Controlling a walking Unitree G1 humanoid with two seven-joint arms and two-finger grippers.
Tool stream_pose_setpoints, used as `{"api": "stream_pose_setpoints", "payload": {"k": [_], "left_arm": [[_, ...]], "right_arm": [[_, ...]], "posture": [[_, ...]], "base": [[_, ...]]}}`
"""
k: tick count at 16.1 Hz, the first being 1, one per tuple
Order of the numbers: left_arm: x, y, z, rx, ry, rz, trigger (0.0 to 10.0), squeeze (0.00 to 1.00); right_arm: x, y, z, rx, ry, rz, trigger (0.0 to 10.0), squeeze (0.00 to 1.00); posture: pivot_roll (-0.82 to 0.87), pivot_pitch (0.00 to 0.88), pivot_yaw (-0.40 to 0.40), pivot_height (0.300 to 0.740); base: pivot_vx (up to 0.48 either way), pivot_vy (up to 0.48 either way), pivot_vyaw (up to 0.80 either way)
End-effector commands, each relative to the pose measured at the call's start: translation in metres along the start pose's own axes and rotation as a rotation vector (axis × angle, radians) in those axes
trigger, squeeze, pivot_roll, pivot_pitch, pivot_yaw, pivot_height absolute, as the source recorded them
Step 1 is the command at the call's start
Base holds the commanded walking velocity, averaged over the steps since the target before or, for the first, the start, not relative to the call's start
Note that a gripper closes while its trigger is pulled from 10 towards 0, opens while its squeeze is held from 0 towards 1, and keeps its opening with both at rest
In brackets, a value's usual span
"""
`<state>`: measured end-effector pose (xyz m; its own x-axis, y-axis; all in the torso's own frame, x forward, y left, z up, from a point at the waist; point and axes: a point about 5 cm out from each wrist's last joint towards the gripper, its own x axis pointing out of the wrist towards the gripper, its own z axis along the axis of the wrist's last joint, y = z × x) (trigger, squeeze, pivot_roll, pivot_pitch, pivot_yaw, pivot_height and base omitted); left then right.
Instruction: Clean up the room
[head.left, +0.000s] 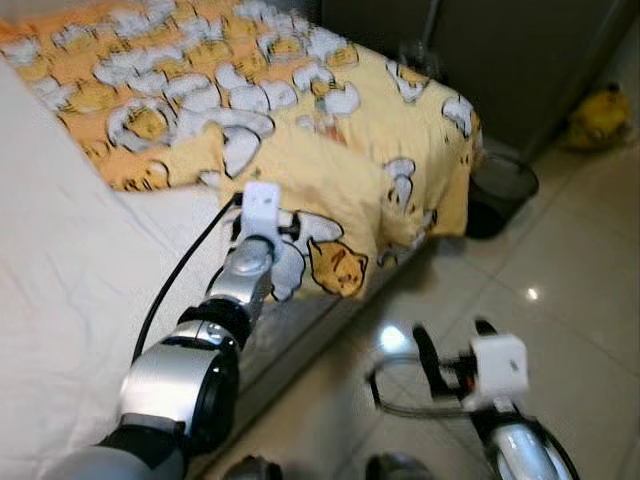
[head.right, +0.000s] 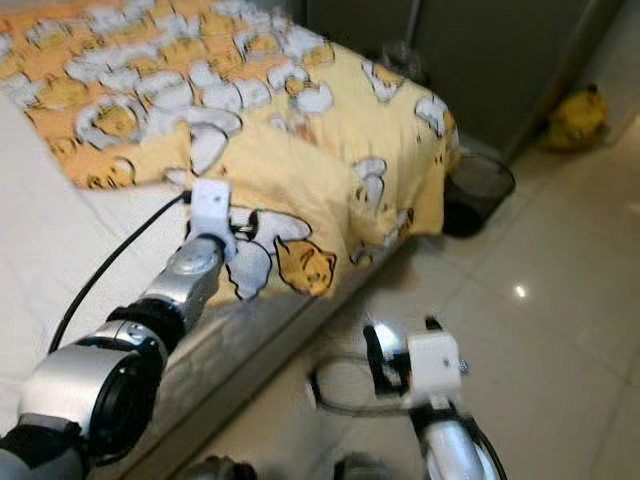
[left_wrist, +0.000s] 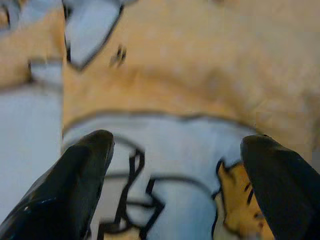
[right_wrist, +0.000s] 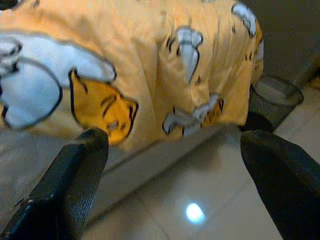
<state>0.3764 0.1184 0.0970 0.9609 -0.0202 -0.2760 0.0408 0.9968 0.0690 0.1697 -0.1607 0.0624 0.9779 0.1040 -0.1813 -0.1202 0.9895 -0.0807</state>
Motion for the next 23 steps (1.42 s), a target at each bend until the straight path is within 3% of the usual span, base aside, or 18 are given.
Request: {"api": "stream_pose_setpoints", "payload": {"k": [1, 2, 6, 8, 10, 11, 14, 15, 16, 17, 23], "left_arm": [[-0.001, 0.005, -0.009, -0.002, 0.042, 0.032, 10.0, 0.0], [-0.004, 0.019, -0.02, 0.008, 0.077, 0.094, 10.0, 0.0], [-0.007, 0.052, -0.024, 0.049, 0.095, 0.251, 10.0, 0.0], [-0.012, 0.07, -0.035, 0.036, 0.13, 0.356, 10.0, 0.0], [-0.017, 0.073, -0.047, 0.021, 0.156, 0.384, 10.0, 0.0], [-0.023, 0.067, -0.068, 0.003, 0.229, 0.373, 10.0, 0.0], [-0.028, 0.054, -0.082, -0.075, 0.273, 0.349, 10.0, 0.0], [-0.028, 0.049, -0.084, -0.096, 0.281, 0.321, 8.8, 0.0], [-0.028, 0.045, -0.084, -0.097, 0.282, 0.304, 1.6, 0.0], [-0.028, 0.044, -0.085, -0.087, 0.284, 0.301, 0.0, 0.0], [-0.029, 0.048, -0.087, -0.061, 0.281, 0.283, 0.0, 0.0]], "right_arm": [[-0.006, 0.003, 0.005, -0.017, -0.002, 0.017, 10.0, 0.0], [-0.021, 0.008, 0.0, -0.004, 0.042, 0.03, 10.0, 0.0], [-0.044, 0.015, -0.001, 0.014, 0.107, 0.033, 10.0, 0.0], [-0.053, 0.009, -0.005, 0.013, 0.148, 0.01, 10.0, 0.0], [-0.06, 0.009, -0.007, 0.011, 0.173, 0.017, 10.0, 0.0], [-0.063, 0.01, -0.007, 0.011, 0.186, 0.023, 10.0, 0.0], [-0.061, 0.013, -0.006, 0.01, 0.196, 0.052, 10.0, 0.0], [-0.06, 0.012, -0.006, 0.009, 0.198, 0.054, 10.0, 0.0], [-0.059, 0.012, -0.006, 0.007, 0.202, 0.057, 10.0, 0.0], [-0.06, 0.012, -0.007, 0.006, 0.208, 0.062, 10.0, 0.0], [-0.056, 0.011, -0.008, 0.008, 0.223, 0.061, 10.0, 0.0]], "posture": [[-0.28, 0.27, 0.014, 0.736], [-0.29, 0.307, 0.014, 0.736], [-0.3, 0.365, 0.019, 0.736], [-0.31, 0.392, 0.012, 0.736], [-0.3, 0.392, 0.013, 0.736], [-0.29, 0.396, 0.002, 0.736], [-0.28, 0.398, -0.01, 0.736], [-0.28, 0.394, -0.016, 0.736], [-0.28, 0.393, -0.018, 0.736], [-0.28, 0.389, -0.02, 0.736], [-0.27, 0.384, -0.018, 0.736]], "base": [[0.0, 0.0, 0.0], [0.0, 0.0, 0.0], [0.0, 0.0, 0.0], [0.0, 0.0, 0.0], [0.0, 0.0, 0.0], [0.0, 0.0, 0.0], [0.0, 0.0, 0.0], [0.0, 0.0, 0.0], [0.0, 0.0, 0.0], [0.0, 0.0, 0.0], [0.0, 0.0, 0.0]]}}
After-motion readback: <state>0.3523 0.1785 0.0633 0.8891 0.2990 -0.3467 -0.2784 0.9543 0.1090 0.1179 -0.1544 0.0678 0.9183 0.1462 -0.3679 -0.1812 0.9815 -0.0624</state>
